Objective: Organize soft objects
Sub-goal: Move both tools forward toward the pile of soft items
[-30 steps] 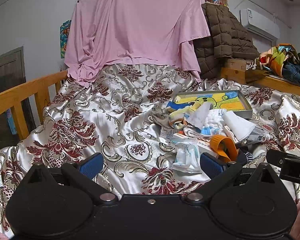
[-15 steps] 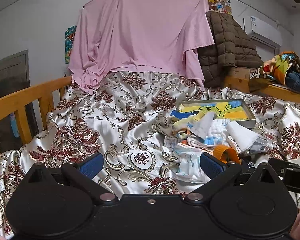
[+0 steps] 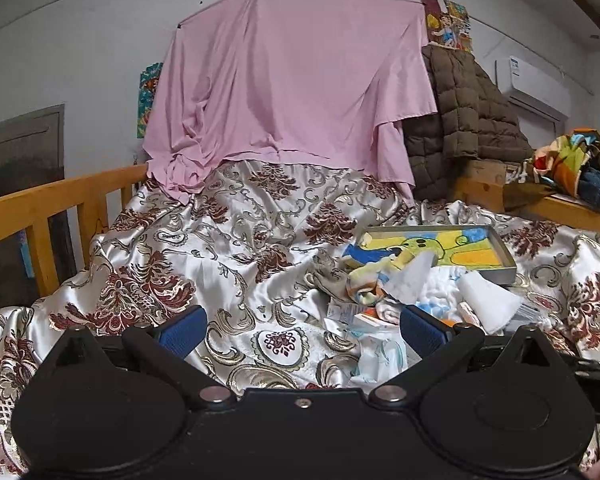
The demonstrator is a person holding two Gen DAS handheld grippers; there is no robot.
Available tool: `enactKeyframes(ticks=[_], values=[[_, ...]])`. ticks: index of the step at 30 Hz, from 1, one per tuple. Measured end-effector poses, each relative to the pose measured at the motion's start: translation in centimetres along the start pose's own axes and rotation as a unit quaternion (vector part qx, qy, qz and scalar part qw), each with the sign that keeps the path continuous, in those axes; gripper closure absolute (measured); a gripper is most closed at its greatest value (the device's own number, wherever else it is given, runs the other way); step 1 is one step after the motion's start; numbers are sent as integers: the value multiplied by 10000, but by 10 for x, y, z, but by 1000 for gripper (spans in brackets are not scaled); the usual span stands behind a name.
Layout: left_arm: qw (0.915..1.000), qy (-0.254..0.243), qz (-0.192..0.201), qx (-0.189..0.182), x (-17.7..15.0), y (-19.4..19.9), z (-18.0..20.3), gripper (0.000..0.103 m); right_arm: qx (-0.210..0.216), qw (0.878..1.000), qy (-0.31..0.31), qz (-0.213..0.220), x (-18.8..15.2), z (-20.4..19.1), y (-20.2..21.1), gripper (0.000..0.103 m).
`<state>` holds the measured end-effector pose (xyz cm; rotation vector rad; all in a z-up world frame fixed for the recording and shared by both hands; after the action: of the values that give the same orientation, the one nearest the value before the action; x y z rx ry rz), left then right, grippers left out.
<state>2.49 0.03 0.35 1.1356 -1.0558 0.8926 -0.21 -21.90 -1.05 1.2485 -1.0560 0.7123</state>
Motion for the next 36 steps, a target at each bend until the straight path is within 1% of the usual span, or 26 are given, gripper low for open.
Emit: enactKeyframes(ticks=[3,9,11,15,18,20,25,30,33,36], values=[[10000,34,65,44,1,-5,0,1,21,10000,33,-25,2,-2,-5,0],[9997,-49,60,214,2,-21,0,1,58,9998,201,-53,6,-5,-17,0],[9997,-13,-11,241,3,-28,-1,1,78,9995,299,-46,8,-6,-22,0],[9994,-117,-144,289,4,-43,-2,1,133,9990,420,-73,12,-8,-33,0],[9988,15,-352,330,2,-56,-7,1,195,9984,517,-119,14,-10,-43,0],[9985,84,-454,281,-1,-65,-12,1,229,9978,608,-122,16,-12,-48,0],[9986,-56,-515,123,-3,-78,-16,1,323,9969,689,-203,18,-14,-61,0],[9974,-269,-615,-257,5,-93,-20,1,354,9962,695,-379,18,-15,-75,0],[9951,-462,-719,-507,10,-102,-20,1,390,9953,791,-405,18,-17,-81,0],[9910,-656,-868,-782,13,-110,-21,1,398,9940,932,-421,18,-22,-89,0]])
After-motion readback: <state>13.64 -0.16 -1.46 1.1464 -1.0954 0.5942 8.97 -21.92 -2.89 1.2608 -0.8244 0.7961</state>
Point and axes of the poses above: each gripper's, at about its wrist camera, not at the fingertips, and y roughly against the way its jaws point, z to its right, x to its top, the point moved 1 cm from there along -y, roughly the way its jaws point, and after that the axes turned 14 degrees about -x, right-handed, at the moved point
